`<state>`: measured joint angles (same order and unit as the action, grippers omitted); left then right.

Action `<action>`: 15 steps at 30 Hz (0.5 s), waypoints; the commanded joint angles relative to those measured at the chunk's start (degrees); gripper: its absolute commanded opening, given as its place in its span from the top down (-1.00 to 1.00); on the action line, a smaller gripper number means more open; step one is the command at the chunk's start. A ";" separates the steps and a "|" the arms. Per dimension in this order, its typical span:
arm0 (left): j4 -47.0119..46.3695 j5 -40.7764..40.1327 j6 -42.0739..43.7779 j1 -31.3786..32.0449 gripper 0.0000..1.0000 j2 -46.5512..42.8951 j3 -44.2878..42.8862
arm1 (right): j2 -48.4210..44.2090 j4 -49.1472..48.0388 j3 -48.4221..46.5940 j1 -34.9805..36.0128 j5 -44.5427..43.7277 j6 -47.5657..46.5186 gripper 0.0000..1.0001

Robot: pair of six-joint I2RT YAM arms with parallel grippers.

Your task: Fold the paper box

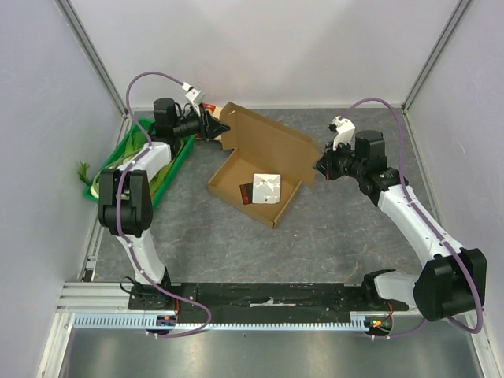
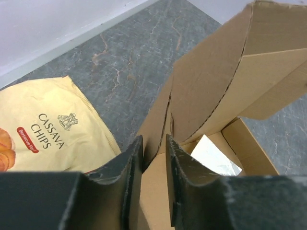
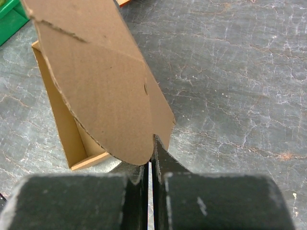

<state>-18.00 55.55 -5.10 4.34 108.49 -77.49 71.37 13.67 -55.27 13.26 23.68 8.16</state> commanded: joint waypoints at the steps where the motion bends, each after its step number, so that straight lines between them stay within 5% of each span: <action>1: 2.44 -4.99 2.38 2.07 0.52 -3.19 1.29 | 0.00 -1.27 -0.55 0.10 -0.47 3.25 1.00; 7: 2.62 -25.38 -4.20 6.20 0.96 -14.52 11.12 | -4.40 -8.56 4.10 2.11 -11.62 13.35 1.00; 15: 2.97 -49.47 -18.16 14.20 0.96 -26.12 22.20 | -5.28 -10.69 4.99 9.50 -31.65 26.10 1.00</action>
<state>-15.35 20.23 -12.32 16.27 86.54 -58.43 66.89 7.27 -49.78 19.68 3.49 25.89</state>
